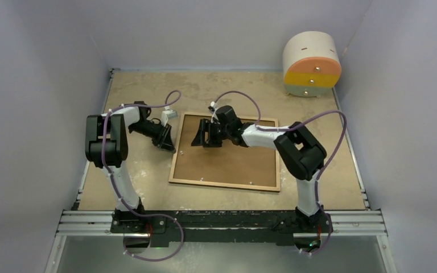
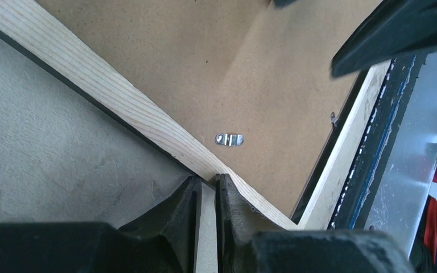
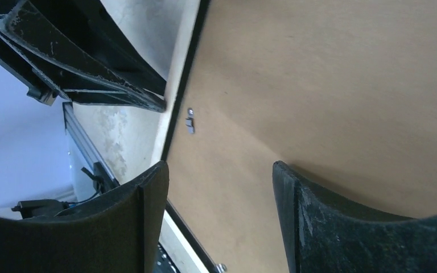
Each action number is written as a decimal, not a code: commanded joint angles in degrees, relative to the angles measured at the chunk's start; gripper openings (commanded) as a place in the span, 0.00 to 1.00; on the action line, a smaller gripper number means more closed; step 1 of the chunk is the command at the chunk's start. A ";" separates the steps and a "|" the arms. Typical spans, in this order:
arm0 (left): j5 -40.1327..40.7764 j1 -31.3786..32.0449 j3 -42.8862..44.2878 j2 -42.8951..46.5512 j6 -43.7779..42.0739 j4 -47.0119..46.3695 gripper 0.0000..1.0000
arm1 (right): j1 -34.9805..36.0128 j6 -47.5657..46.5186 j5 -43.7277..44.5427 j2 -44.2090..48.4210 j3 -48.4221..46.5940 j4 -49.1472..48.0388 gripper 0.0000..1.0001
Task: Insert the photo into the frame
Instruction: Adjust the photo frame at the center of the board, then install the photo frame at the center of the board.
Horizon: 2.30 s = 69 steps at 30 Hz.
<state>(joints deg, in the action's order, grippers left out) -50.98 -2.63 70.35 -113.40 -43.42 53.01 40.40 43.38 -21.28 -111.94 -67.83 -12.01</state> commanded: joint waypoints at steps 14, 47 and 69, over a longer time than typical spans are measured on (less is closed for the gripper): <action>0.98 0.22 -2.80 0.61 0.44 -5.46 0.13 | 6.20 6.66 -5.76 -9.68 -8.11 -7.40 0.65; 1.13 0.18 -3.46 1.41 0.62 -6.43 0.13 | 8.90 7.98 -0.70 -14.34 -11.90 -4.99 0.63; 0.63 0.18 -3.66 1.67 -0.08 -6.08 0.13 | 9.09 12.61 5.26 -11.90 -8.37 -9.24 0.65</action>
<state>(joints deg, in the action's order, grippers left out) -52.18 -3.03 67.96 -112.14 -41.08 50.22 49.45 56.58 -21.76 -125.08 -78.19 -21.54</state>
